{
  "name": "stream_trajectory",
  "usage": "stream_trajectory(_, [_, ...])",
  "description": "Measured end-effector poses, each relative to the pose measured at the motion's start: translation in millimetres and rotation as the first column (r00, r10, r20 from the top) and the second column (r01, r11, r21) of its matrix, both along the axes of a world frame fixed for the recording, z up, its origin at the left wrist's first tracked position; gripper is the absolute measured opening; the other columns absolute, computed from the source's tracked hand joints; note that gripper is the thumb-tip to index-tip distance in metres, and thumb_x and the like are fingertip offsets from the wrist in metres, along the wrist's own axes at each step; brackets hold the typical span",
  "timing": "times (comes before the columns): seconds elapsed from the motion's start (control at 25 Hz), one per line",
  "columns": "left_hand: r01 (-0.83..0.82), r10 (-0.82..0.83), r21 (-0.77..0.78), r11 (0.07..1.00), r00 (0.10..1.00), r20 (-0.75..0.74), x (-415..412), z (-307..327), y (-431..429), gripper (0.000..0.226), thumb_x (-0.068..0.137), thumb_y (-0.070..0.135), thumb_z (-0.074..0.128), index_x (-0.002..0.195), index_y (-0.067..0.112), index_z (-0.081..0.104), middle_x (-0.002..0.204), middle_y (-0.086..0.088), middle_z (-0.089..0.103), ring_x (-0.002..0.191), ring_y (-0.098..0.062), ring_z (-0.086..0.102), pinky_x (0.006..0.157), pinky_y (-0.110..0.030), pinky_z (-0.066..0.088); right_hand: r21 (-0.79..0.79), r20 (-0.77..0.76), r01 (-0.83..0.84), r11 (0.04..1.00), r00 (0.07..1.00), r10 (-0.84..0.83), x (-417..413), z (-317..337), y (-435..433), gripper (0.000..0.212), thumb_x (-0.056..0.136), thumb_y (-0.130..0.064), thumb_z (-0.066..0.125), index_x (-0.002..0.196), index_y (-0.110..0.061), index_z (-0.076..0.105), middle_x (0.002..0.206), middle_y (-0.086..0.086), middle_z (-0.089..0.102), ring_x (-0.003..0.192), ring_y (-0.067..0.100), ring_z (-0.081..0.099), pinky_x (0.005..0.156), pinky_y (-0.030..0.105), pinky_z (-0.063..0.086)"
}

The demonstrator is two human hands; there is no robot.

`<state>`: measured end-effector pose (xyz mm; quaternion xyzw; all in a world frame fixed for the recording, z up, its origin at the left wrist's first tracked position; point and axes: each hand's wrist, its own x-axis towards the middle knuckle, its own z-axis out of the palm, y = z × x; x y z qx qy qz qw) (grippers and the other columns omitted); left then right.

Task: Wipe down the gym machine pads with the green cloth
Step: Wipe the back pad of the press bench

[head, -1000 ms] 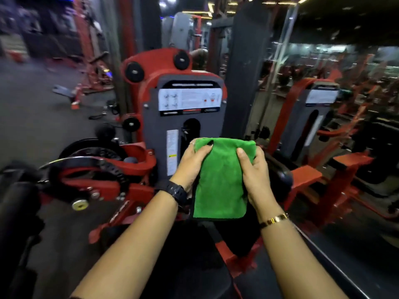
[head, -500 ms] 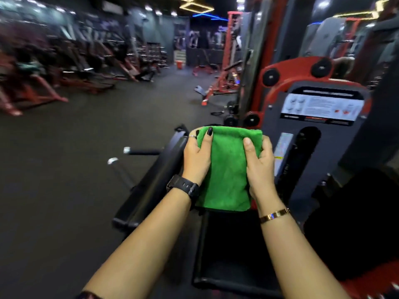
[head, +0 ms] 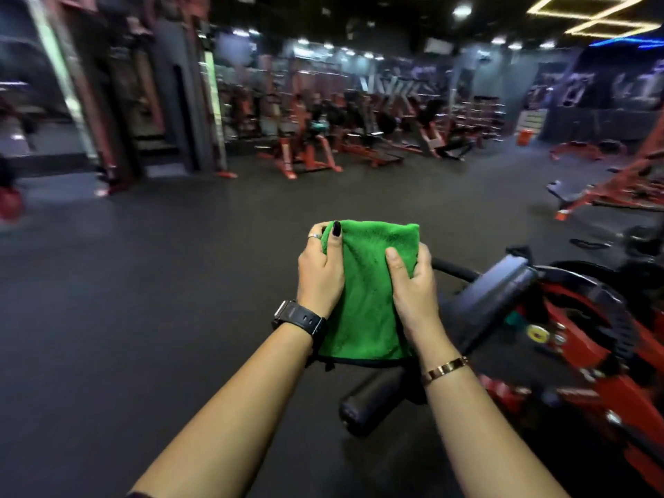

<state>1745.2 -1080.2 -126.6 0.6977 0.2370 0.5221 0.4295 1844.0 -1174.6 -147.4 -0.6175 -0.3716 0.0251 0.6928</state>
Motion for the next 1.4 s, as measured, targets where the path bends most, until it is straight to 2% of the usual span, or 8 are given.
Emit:
stream_trajectory(0.16, [-0.303, 0.303, 0.023, 0.953, 0.953, 0.011, -58, -2, 60, 0.028, 0.098, 0.035, 0.035, 0.102, 0.014, 0.054, 0.07, 0.01, 0.052, 0.06, 0.005, 0.05, 0.056, -0.017, 0.034, -0.018, 0.116, -0.165, 0.986, 0.979, 0.166, -41, 4, 81, 0.02, 0.094, -0.031, 0.053, 0.111, -0.02, 0.051, 0.087, -0.019, 0.06, 0.08, -0.017, 0.055, 0.07, 0.005, 0.04])
stream_trajectory(0.4, [-0.586, 0.585, 0.027, 0.81, 0.81, 0.034, -123, -5, 109, 0.032, 0.098, 0.033, 0.037, 0.107, 0.008, 0.055, 0.077, 0.02, 0.052, 0.07, 0.017, 0.051, 0.061, -0.015, 0.034, -0.055, 0.2, -0.408, 0.911, 0.89, 0.411, -90, 1, 165, 0.027, 0.096, -0.037, 0.046, 0.112, -0.016, 0.047, 0.078, -0.01, 0.061, 0.069, 0.008, 0.06, 0.063, 0.03, 0.047])
stream_trajectory(0.6, [-0.756, 0.749, 0.063, 0.651, 0.654, 0.108, -179, -13, 139, 0.072, 0.082, 0.067, 0.024, 0.106, 0.007, 0.056, 0.074, 0.02, 0.048, 0.067, 0.018, 0.05, 0.058, -0.001, 0.033, -0.041, 0.229, -0.56, 0.828, 0.801, 0.553, -143, -2, 223, 0.024, 0.097, -0.035, 0.046, 0.108, -0.014, 0.049, 0.074, -0.004, 0.06, 0.063, 0.011, 0.058, 0.061, 0.036, 0.048])
stream_trajectory(0.76, [-0.812, 0.804, 0.071, 0.579, 0.584, 0.114, -219, -14, 180, 0.078, 0.079, 0.074, 0.021, 0.105, 0.009, 0.056, 0.077, 0.02, 0.05, 0.07, 0.019, 0.05, 0.058, 0.0, 0.034, -0.032, 0.187, -0.643, 0.765, 0.748, 0.637, -184, -8, 278, 0.016, 0.097, -0.034, 0.045, 0.104, -0.02, 0.047, 0.071, -0.009, 0.058, 0.062, 0.002, 0.058, 0.058, 0.033, 0.047])
stream_trajectory(0.88, [-0.835, 0.828, 0.048, 0.548, 0.55, 0.11, -258, -16, 231, 0.073, 0.076, 0.074, 0.023, 0.104, 0.014, 0.054, 0.077, 0.018, 0.05, 0.066, 0.019, 0.049, 0.057, -0.002, 0.036, -0.018, 0.177, -0.676, 0.737, 0.723, 0.668, -226, -12, 341, 0.023, 0.097, -0.032, 0.045, 0.106, -0.011, 0.049, 0.071, -0.009, 0.056, 0.062, -0.001, 0.056, 0.058, 0.03, 0.046])
stream_trajectory(1.04, [-0.854, 0.843, 0.037, 0.519, 0.518, 0.146, -318, -8, 316, 0.076, 0.072, 0.083, 0.022, 0.1, 0.019, 0.053, 0.073, 0.013, 0.051, 0.06, 0.013, 0.049, 0.055, -0.007, 0.037, 0.006, 0.188, -0.716, 0.698, 0.687, 0.702, -291, 0, 433, 0.022, 0.098, -0.03, 0.045, 0.107, -0.01, 0.049, 0.072, -0.011, 0.056, 0.062, -0.002, 0.056, 0.054, 0.015, 0.041])
stream_trajectory(1.2, [-0.878, 0.865, 0.06, 0.475, 0.478, 0.151, -378, 16, 408, 0.083, 0.071, 0.083, 0.022, 0.104, 0.013, 0.054, 0.074, 0.013, 0.051, 0.06, 0.01, 0.049, 0.055, -0.007, 0.038, -0.02, 0.151, -0.739, 0.673, 0.663, 0.733, -353, 22, 530, 0.025, 0.098, -0.034, 0.042, 0.108, -0.012, 0.047, 0.072, -0.003, 0.057, 0.063, 0.008, 0.056, 0.056, 0.025, 0.044])
stream_trajectory(1.4, [-0.825, 0.818, 0.039, 0.564, 0.565, 0.107, -423, 7, 510, 0.046, 0.082, 0.068, 0.037, 0.108, 0.032, 0.05, 0.095, 0.019, 0.058, 0.082, 0.009, 0.056, 0.067, -0.004, 0.042, 0.023, 0.03, -0.758, 0.652, 0.652, 0.757, -401, 26, 642, 0.02, 0.099, -0.032, 0.04, 0.106, -0.015, 0.048, 0.074, -0.013, 0.054, 0.066, -0.002, 0.053, 0.055, 0.005, 0.038])
